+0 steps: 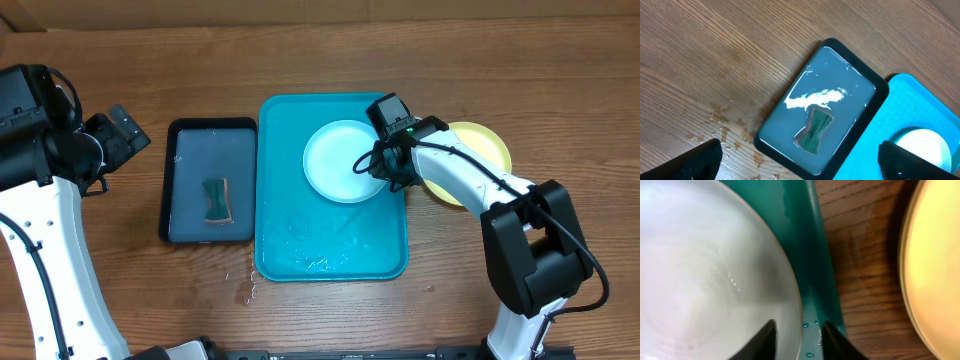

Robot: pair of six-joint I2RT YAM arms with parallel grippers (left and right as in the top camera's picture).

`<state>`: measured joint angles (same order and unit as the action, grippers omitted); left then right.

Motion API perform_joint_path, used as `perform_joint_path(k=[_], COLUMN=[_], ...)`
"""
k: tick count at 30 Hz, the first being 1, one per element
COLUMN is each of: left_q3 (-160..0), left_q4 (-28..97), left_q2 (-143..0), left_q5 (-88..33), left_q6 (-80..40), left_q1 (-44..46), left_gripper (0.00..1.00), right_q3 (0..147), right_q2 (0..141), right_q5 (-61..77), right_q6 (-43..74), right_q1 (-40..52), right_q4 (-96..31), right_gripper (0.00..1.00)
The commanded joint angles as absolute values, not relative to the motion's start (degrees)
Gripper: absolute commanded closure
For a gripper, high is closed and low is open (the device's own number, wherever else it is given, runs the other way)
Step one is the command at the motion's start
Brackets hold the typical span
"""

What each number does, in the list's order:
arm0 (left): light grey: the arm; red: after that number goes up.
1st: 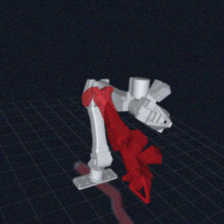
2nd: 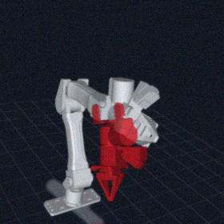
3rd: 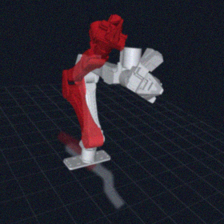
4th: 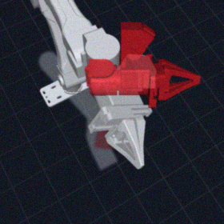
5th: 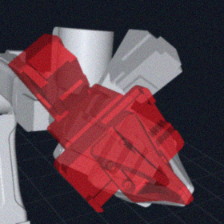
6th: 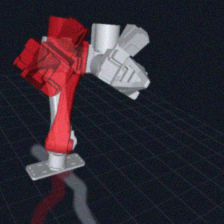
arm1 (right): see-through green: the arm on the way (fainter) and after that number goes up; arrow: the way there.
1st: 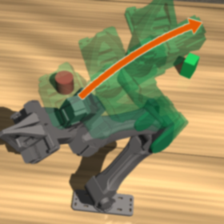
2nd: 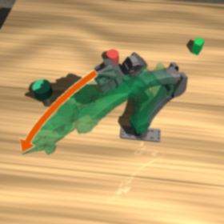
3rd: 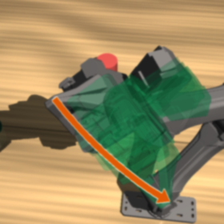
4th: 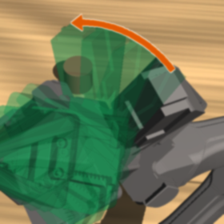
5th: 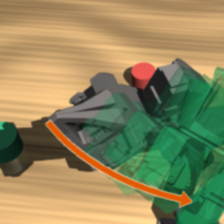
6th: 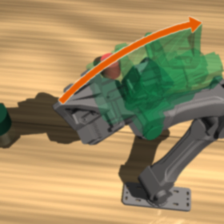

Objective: Clean dirty plates on tray and stack at the side
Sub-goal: 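Carry the white plate right toward the yellow plate stack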

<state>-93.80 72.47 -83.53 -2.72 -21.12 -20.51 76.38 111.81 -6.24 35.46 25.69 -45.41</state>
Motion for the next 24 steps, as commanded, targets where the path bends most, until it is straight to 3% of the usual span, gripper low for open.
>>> perform_joint_path(k=[1,16,19,24], left_q3=[-94.63,-94.63,-94.63,-94.63], left_q4=[72.4,72.4,72.4,72.4], left_q2=[-83.24,-83.24,-83.24,-83.24], left_q5=[-2.37,-2.37,-2.37,-2.37], left_q6=[-22.31,-22.31,-22.33,-22.33], left_q1=[-20.6,-20.6,-20.6,-20.6], left_gripper=[0.0,0.0,0.0,0.0], right_q3=[76.12,72.93,71.35,72.4], right_q2=[110.76,110.8,110.8,109.93], right_q5=[-6.31,-4.21,-1.78,-1.83], right_q6=[35.62,36.27,36.25,34.46], right_q1=[25.87,25.87,25.87,25.85], right_q4=[-45.58,-43.0,-40.21,-40.99], right_gripper=[0.74,0.86,0.96,0.96])
